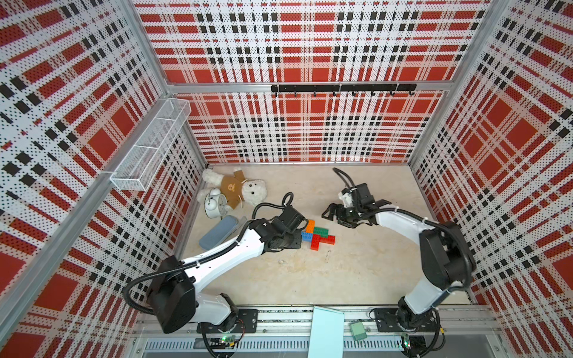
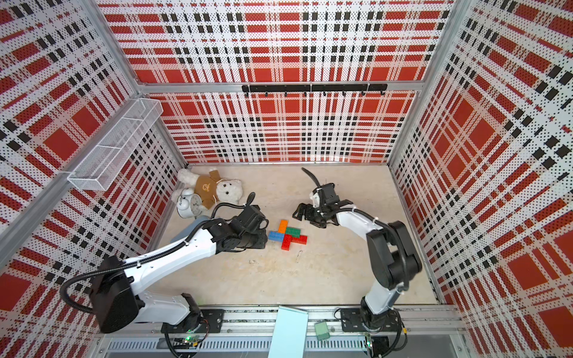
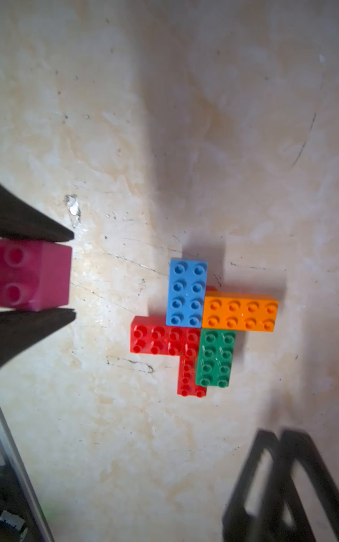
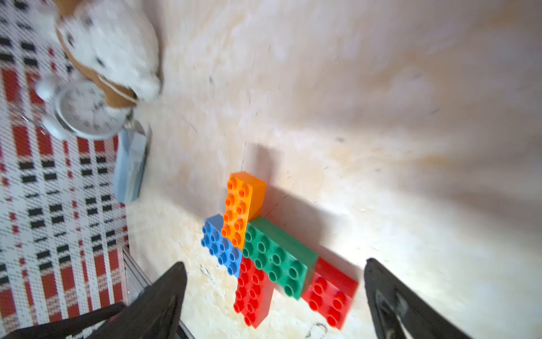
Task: Assemble a small pinwheel with lego
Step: Adjust the lego brick at the center of the board, then assemble the lego brick with the lego brick.
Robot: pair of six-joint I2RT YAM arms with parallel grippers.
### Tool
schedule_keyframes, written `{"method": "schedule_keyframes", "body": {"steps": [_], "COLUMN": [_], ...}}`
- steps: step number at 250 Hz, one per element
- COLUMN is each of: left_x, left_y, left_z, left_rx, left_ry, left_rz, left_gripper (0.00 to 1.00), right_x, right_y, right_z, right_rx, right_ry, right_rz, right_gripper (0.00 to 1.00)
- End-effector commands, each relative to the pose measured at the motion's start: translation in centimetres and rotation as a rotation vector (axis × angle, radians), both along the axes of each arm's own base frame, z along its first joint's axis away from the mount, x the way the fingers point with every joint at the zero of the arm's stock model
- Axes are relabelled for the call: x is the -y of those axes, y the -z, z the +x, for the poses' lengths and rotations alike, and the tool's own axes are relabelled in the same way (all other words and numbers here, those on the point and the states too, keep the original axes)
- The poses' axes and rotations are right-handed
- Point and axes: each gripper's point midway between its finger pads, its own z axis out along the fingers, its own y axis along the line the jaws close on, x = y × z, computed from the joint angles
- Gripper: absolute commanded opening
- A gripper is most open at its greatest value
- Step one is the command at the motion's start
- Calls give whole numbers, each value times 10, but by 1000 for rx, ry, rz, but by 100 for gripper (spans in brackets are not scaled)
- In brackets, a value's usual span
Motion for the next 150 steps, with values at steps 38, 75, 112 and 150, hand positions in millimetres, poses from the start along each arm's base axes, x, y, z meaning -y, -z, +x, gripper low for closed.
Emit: {"method": "schedule_keyframes", "body": {"steps": [38,75,112,150], "left_x": [51,68,82,90], "left_y": [4,19,30,39], "left_z": [23,37,42,48], "left_rx": [-5,-23,-49,-57], "left_ry": [145,147,161,166], "left_rz": [50,77,78,95], "left_gripper": [36,36,35,35], "right_x": [52,66,74,76], "right_y": [-19,-18,-21,-22], "right_z": [-25,-40,-50,-55], "right_rx": [20,21,26,27], "right_ry": [87,103,110,101], "right_rz": [-6,1,22,25], "right_gripper": [100,100,100,100]}}
